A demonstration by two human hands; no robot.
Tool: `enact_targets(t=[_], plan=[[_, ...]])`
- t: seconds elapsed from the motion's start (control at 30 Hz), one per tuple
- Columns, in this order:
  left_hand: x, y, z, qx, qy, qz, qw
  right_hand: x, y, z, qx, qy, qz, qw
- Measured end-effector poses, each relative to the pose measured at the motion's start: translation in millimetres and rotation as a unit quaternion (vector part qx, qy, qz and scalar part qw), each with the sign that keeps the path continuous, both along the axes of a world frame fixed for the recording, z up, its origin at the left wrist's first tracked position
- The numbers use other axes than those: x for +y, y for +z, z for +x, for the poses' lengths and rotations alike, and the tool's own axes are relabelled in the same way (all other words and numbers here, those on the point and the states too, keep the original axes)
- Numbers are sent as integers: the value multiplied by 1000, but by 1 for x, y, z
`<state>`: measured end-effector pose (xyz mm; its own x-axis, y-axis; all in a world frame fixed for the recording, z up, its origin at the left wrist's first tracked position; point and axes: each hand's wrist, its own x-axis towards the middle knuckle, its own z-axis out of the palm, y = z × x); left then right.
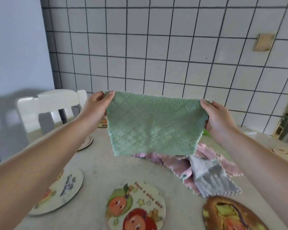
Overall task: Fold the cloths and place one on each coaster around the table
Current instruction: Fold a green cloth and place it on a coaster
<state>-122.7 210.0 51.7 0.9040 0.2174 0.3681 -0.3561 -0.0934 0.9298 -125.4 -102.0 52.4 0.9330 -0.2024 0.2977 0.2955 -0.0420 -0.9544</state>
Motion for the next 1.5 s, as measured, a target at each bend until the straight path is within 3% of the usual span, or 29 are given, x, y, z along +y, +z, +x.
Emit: enact_targets(t=[0.27, 0.5, 0.67, 0.9, 1.0, 1.17, 1.37, 1.5], plan=[[22, -79, -94, 39, 15, 129, 991, 22, -69, -103, 54, 15, 15, 998], [29, -138, -167, 110, -23, 163, 980, 20, -126, -160, 145, 35, 5, 989], [27, -157, -182, 169, -24, 192, 966, 12, -154, -181, 226, 69, -11, 972], [30, -169, -160, 208, -33, 223, 952, 4, -161, -164, 257, 69, -45, 963], [27, -167, -139, 186, -31, 274, 943, 1, -161, -146, 223, 58, -146, 962], [28, -170, -95, 157, -35, 326, 932, -6, -156, -111, 184, 43, -357, 915], [25, -178, -55, 139, -37, 356, 923, -12, -164, -76, 178, 39, -427, 886], [27, -179, -39, 127, -23, 424, 897, -15, -171, -59, 173, 34, -449, 876]])
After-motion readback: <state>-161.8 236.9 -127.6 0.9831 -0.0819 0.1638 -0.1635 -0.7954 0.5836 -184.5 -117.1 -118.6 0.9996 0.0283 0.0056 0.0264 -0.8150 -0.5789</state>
